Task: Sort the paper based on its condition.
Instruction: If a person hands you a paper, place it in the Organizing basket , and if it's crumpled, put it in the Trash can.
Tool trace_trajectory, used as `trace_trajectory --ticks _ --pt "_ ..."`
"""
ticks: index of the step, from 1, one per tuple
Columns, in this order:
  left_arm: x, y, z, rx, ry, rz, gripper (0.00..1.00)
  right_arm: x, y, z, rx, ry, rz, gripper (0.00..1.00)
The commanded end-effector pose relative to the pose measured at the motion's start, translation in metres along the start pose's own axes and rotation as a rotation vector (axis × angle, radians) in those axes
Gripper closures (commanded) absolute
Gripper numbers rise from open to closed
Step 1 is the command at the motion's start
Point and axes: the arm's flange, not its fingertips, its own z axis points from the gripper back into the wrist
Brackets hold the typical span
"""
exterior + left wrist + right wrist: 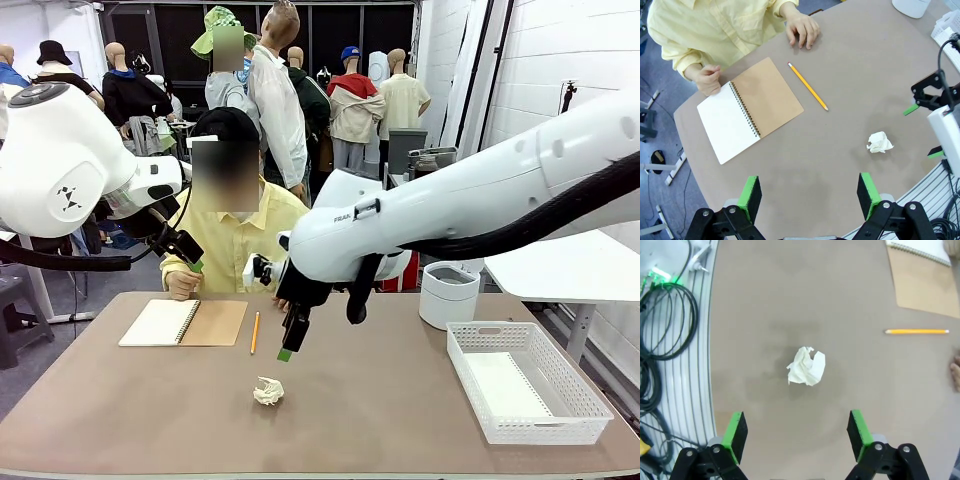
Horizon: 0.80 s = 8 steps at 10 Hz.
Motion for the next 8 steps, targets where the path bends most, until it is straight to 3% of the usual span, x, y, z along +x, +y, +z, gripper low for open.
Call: trace_trajectory --ticks 1,8 --pt "0.000 0.002 -0.001 0.002 -0.011 -0.008 0.00 0.005 -0.008 -0.001 -0.010 0.044 0.007 0.00" --pt "0.000 0.002 -0.001 0.002 -0.011 -0.008 0.00 0.005 -0.010 -0.018 -0.001 0.044 0.008 0.00"
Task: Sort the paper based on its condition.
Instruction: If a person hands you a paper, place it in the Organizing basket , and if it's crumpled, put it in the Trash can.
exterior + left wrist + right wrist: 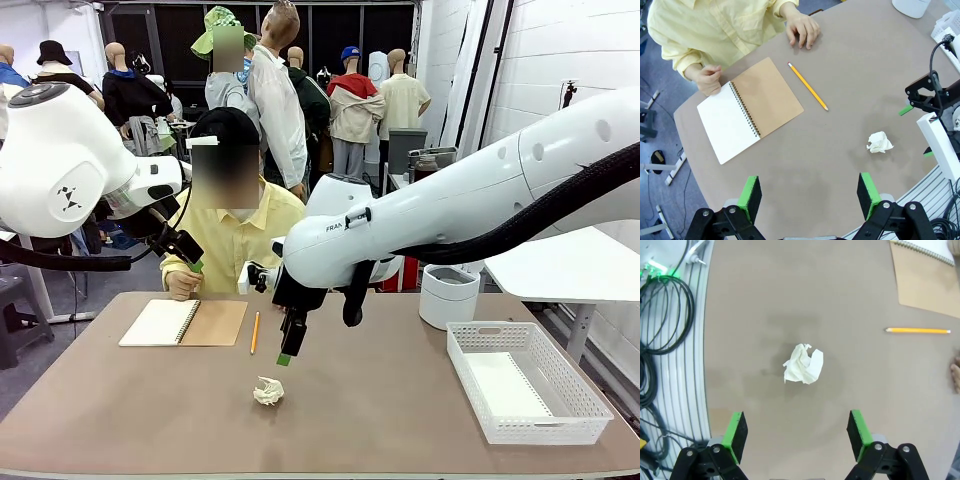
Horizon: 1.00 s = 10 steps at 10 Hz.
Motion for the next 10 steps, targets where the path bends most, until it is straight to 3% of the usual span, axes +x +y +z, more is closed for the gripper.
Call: trace_trajectory --ticks 1,10 --pt "0.000 0.002 -0.001 0.002 -0.011 -0.008 0.00 0.006 -0.011 -0.022 0.002 0.021 -0.018 0.00" --pt "0.000 0.002 -0.001 0.002 -0.011 -0.008 0.00 0.017 -0.023 -0.088 0.055 0.095 -0.071 0.00"
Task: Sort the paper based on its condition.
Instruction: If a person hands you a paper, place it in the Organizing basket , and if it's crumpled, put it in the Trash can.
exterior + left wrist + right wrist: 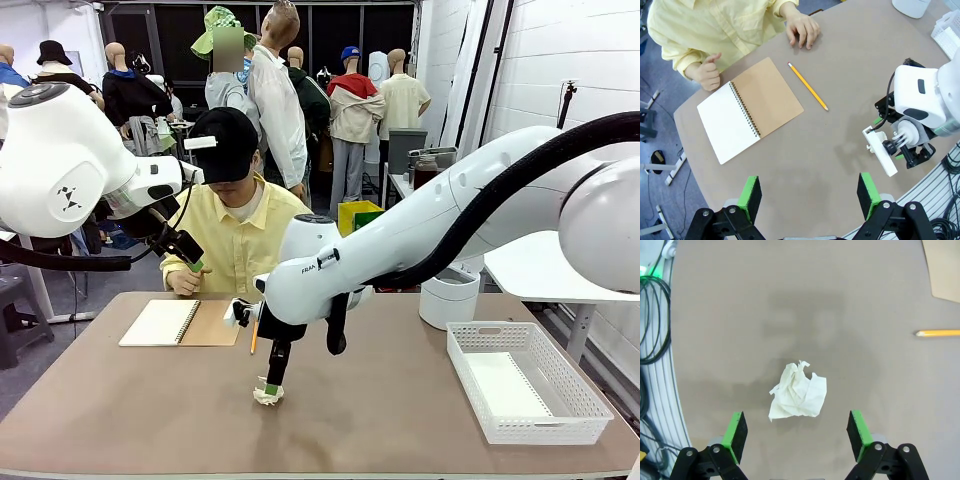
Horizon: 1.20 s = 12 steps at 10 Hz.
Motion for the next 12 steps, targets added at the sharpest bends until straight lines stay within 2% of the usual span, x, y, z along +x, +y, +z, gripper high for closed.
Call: trace_trajectory --ticks 1,12 --pt "0.000 0.002 -0.001 0.002 -0.011 -0.008 0.00 0.009 -0.004 -0.004 0.005 0.021 -0.009 0.00" --pt "0.000 0.002 -0.001 0.002 -0.011 -0.008 0.00 0.013 -0.021 -0.032 0.067 0.071 0.020 0.00"
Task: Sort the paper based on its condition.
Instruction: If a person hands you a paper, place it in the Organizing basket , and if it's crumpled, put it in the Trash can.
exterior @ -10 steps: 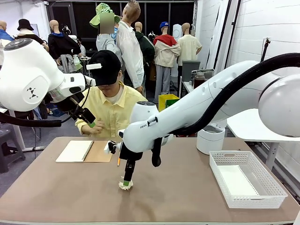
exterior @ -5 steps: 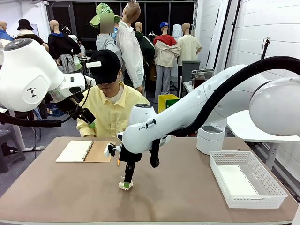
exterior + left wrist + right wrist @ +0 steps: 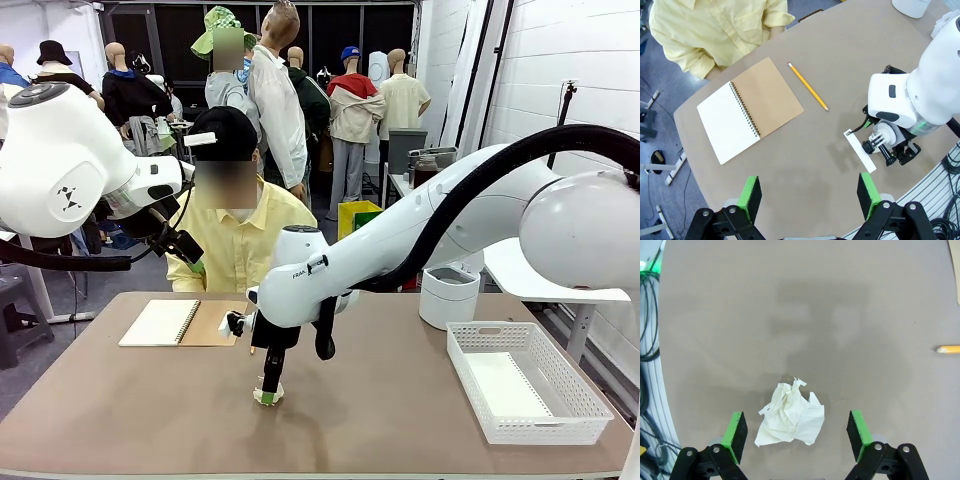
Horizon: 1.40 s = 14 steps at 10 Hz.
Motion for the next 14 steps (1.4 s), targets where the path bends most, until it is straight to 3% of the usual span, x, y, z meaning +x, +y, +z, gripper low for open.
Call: trace_trajectory --ticks 1,8,10,11,13,14 --pt "0.000 0.002 -0.001 0.002 -0.011 -0.008 0.00 0.005 -0.003 0.001 -0.002 0.038 0.008 0.00" --pt "0.000 0.002 -0.001 0.002 -0.011 -0.008 0.00 0.009 -0.008 -0.006 0.019 0.074 -0.005 0.00" --pt "0.000 0.002 -0.001 0.002 -0.011 -0.008 0.00 0.010 -0.009 -0.009 0.031 0.077 -0.008 0.05" --pt "0.000 0.002 -0.001 0.002 -0.011 -0.008 0.00 0.010 -0.010 -0.010 0.036 0.080 -0.007 0.10" --pt "0.000 0.002 -0.001 0.002 -0.011 -0.008 0.00 0.011 -0.010 -0.010 0.035 0.082 -0.011 0.45" --pt "0.000 0.002 -0.001 0.002 -0.011 -0.008 0.00 0.010 -0.010 -0.013 0.039 0.080 -0.013 0.52"
